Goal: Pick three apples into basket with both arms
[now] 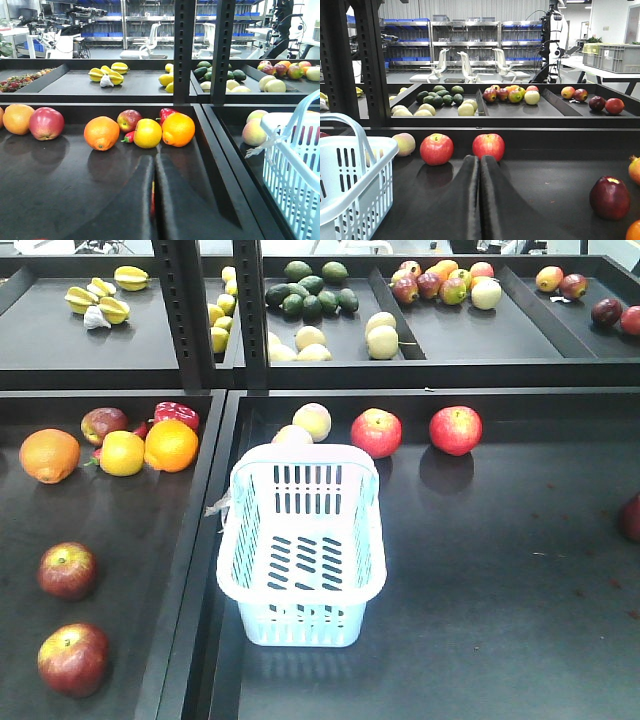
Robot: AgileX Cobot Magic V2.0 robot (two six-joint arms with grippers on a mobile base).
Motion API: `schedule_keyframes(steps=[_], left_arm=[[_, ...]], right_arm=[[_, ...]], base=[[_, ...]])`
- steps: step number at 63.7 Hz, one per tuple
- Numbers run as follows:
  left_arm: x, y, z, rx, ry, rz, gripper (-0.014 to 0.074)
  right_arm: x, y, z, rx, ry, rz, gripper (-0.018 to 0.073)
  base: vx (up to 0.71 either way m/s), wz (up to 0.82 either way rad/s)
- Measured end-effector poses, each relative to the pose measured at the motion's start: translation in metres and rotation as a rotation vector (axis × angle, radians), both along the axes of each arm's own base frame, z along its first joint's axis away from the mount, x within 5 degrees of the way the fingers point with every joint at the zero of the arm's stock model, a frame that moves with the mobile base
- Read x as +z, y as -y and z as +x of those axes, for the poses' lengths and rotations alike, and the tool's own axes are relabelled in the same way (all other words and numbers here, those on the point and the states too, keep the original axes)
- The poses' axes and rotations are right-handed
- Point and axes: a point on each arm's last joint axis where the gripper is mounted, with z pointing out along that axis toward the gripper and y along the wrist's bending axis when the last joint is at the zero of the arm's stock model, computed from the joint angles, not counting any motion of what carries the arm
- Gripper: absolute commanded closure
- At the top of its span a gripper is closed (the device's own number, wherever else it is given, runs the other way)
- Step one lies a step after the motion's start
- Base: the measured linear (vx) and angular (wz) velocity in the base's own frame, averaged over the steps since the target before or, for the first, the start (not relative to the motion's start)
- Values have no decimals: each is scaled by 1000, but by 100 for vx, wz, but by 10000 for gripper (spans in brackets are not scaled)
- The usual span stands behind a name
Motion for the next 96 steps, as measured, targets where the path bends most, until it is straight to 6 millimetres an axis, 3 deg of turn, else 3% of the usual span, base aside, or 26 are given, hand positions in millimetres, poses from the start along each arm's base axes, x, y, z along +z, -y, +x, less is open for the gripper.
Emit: schedule_keyframes(steps=[96], left_arm=[[0, 0, 0, 0, 0, 0, 603]], right_arm=[[0, 0, 0, 0, 0, 0, 564]], base=[[0, 0]])
